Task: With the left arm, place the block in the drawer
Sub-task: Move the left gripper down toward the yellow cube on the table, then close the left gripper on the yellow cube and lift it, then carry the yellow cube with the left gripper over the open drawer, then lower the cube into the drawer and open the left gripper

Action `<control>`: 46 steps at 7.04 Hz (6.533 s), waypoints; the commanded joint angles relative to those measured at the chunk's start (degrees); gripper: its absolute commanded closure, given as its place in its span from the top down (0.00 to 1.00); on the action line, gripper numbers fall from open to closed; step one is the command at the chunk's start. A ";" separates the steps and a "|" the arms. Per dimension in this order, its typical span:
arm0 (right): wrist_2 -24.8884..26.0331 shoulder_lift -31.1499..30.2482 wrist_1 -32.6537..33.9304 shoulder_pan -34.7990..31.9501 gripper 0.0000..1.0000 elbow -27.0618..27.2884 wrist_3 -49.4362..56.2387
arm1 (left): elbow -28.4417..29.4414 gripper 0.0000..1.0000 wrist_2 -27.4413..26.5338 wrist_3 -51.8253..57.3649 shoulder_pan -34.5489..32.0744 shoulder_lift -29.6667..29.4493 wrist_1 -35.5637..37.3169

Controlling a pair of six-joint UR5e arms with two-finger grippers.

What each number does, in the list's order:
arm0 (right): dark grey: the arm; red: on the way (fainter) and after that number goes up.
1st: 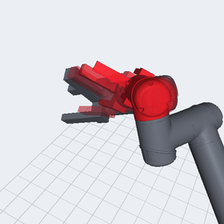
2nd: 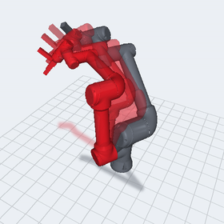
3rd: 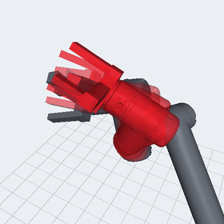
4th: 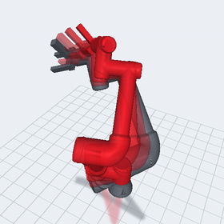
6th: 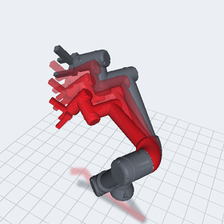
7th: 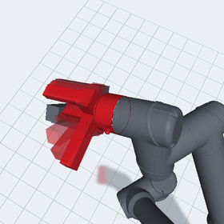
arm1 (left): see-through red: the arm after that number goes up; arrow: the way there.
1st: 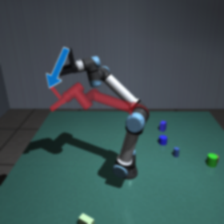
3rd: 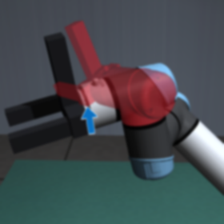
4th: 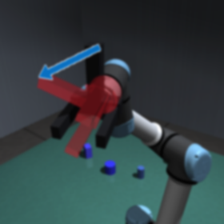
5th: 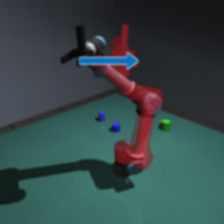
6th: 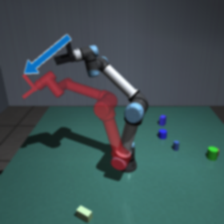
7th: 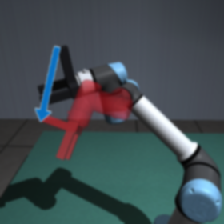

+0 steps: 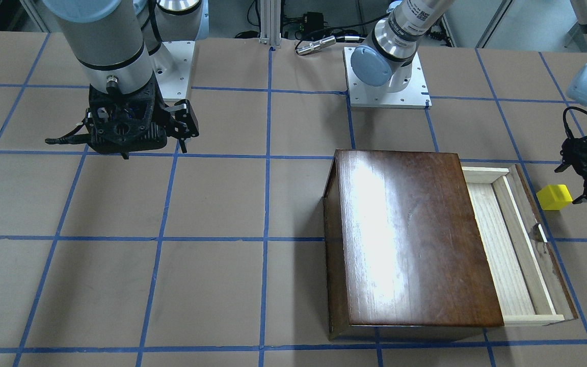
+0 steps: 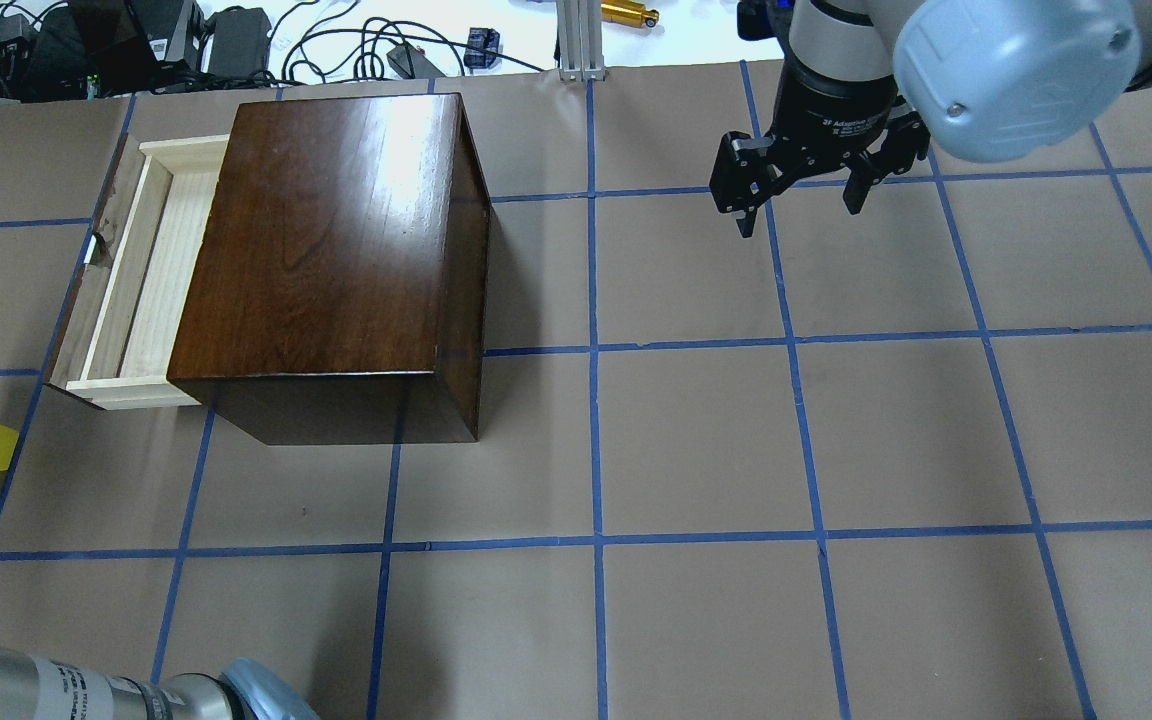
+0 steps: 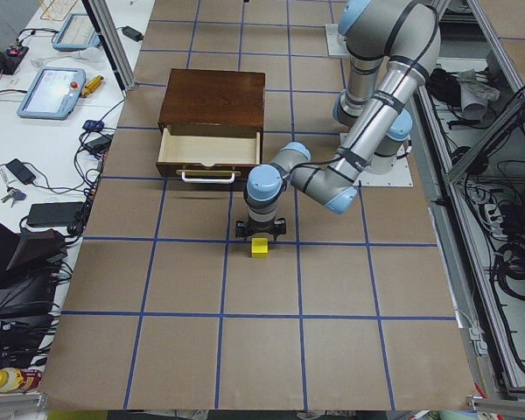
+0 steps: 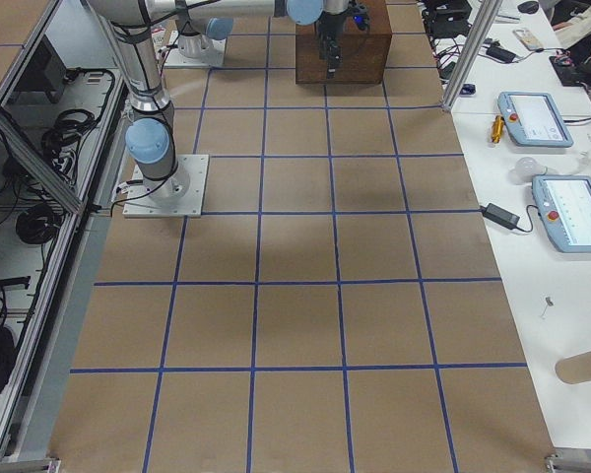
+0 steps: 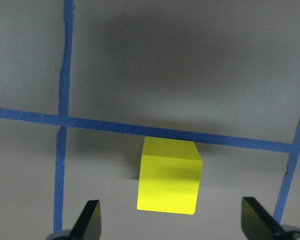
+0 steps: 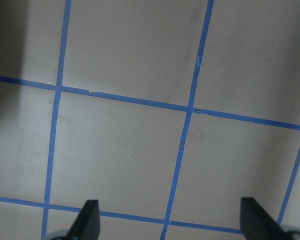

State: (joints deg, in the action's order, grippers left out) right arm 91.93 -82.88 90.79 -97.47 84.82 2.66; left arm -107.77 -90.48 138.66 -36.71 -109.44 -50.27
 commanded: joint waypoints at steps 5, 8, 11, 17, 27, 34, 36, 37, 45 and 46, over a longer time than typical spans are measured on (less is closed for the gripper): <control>0.00 0.00 0.00 0.00 1.00 0.00 -0.03 | -1.38 1.00 0.74 2.93 0.77 -6.13 5.26; 0.00 0.00 0.00 0.00 1.00 0.00 0.06 | -1.30 0.78 0.74 3.02 0.77 -7.02 6.86; 0.00 0.00 0.00 0.00 1.00 0.00 0.06 | -1.21 0.00 0.65 2.93 0.77 -6.84 6.86; 0.00 0.00 0.00 0.00 1.00 0.00 0.06 | -0.86 0.00 0.91 2.49 0.77 -6.32 6.77; 0.00 0.00 0.00 0.00 1.00 0.00 0.06 | 25.25 0.00 0.56 -23.29 -27.40 1.51 -28.22; 0.00 0.00 0.00 0.00 1.00 0.00 -0.03 | 12.06 0.00 1.18 -28.97 -31.58 0.63 -16.70; 0.00 0.00 0.00 0.00 1.00 0.00 0.06 | 12.23 0.92 1.53 -30.81 -31.40 1.33 -16.79; 0.00 0.00 0.00 0.00 1.00 0.00 0.06 | 12.58 0.96 1.18 -30.82 -31.49 2.98 -17.83; 0.00 0.00 0.00 0.00 1.00 0.00 -0.03 | 14.70 1.00 1.53 -74.62 -33.06 21.89 -38.06; 0.00 0.00 0.00 0.00 1.00 0.00 -0.03 | 14.70 1.00 0.83 -83.64 -36.46 21.90 -37.27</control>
State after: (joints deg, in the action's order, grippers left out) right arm 91.93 -82.88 90.79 -97.47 84.82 2.64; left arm -93.09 -89.21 68.85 -70.22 -88.07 -88.20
